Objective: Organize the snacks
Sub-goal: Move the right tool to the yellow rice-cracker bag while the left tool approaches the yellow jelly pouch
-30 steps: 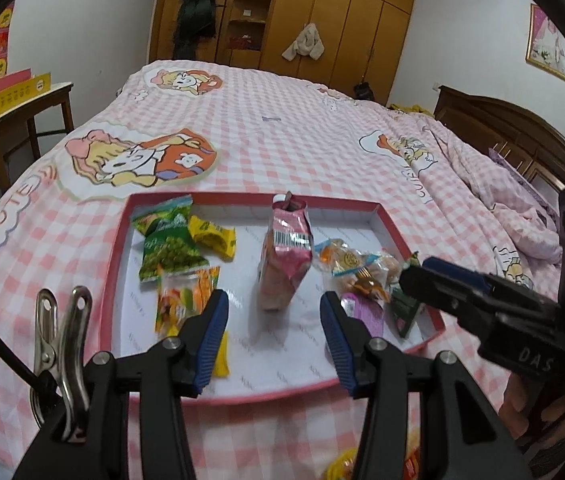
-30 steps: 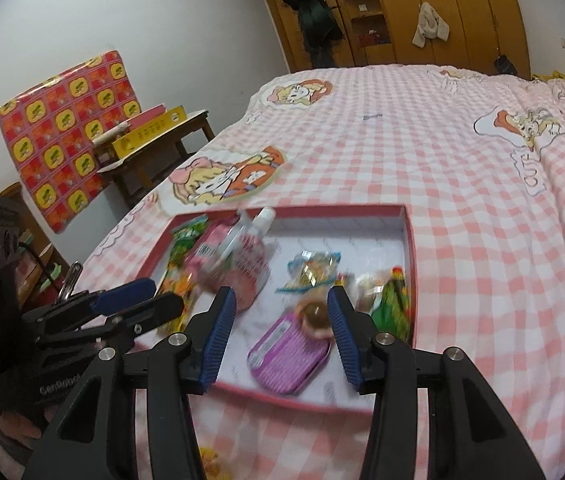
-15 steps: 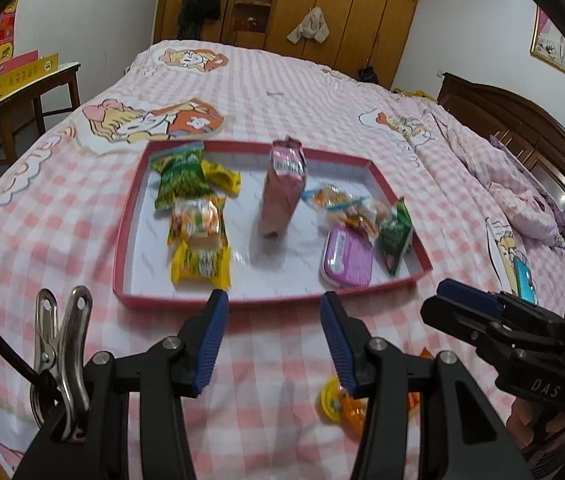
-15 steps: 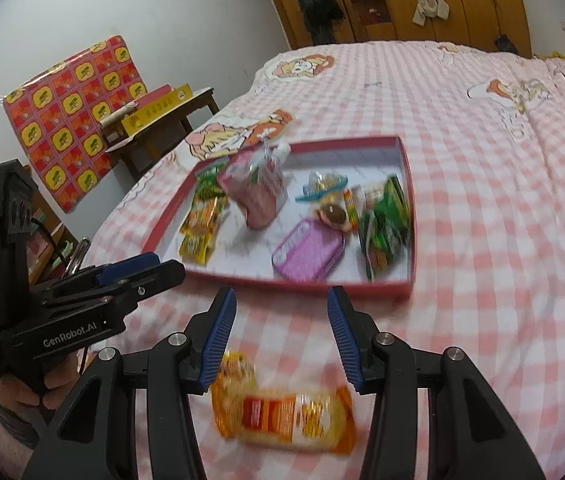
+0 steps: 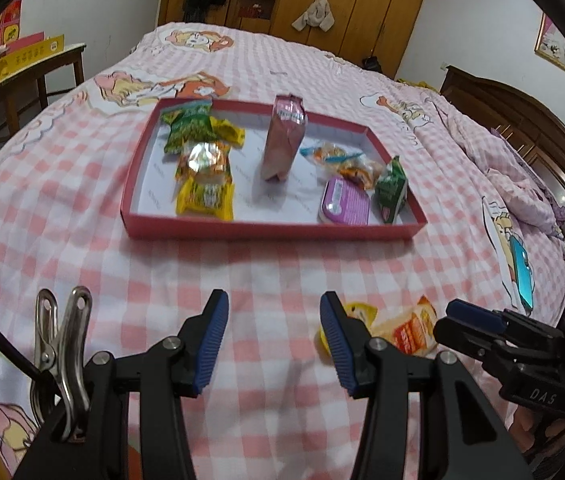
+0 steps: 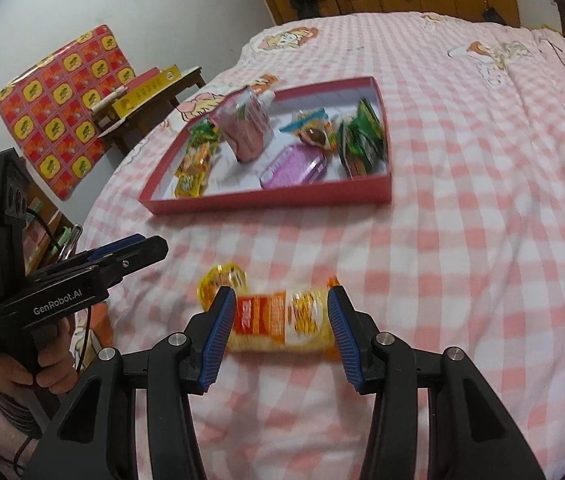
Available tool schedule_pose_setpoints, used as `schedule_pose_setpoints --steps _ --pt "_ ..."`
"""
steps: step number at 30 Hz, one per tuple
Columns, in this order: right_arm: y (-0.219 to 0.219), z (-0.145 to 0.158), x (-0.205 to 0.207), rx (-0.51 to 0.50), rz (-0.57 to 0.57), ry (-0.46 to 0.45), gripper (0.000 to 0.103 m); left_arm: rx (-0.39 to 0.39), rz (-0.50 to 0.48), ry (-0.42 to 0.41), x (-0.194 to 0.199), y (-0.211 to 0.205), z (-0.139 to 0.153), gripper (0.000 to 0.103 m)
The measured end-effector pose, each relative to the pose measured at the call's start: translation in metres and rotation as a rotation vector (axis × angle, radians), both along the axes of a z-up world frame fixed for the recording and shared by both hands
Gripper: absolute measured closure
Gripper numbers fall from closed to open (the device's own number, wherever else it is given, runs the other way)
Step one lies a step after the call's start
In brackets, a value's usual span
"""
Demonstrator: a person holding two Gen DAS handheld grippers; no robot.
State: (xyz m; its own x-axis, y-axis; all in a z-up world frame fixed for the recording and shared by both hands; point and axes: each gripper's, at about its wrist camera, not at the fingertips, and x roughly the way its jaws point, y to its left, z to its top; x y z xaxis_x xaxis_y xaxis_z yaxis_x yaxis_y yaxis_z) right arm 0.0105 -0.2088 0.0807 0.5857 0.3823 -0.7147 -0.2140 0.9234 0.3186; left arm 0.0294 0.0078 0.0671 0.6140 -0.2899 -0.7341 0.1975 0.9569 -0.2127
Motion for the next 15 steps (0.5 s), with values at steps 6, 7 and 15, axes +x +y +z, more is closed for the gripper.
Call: schedule_pose_setpoints --steps 6,7,15 --pt "-0.002 -0.009 -0.014 0.085 -0.014 0.095 0.054 0.007 0.007 0.012 -0.006 0.002 -0.009 0.053" --pt "-0.001 -0.011 -0.015 0.1 -0.008 0.11 0.054 0.006 0.009 0.013 -0.006 0.002 -0.009 0.053" --pt "0.002 -0.037 -0.001 0.221 -0.056 0.237 0.054 -0.001 0.006 0.016 -0.007 0.006 -0.012 0.053"
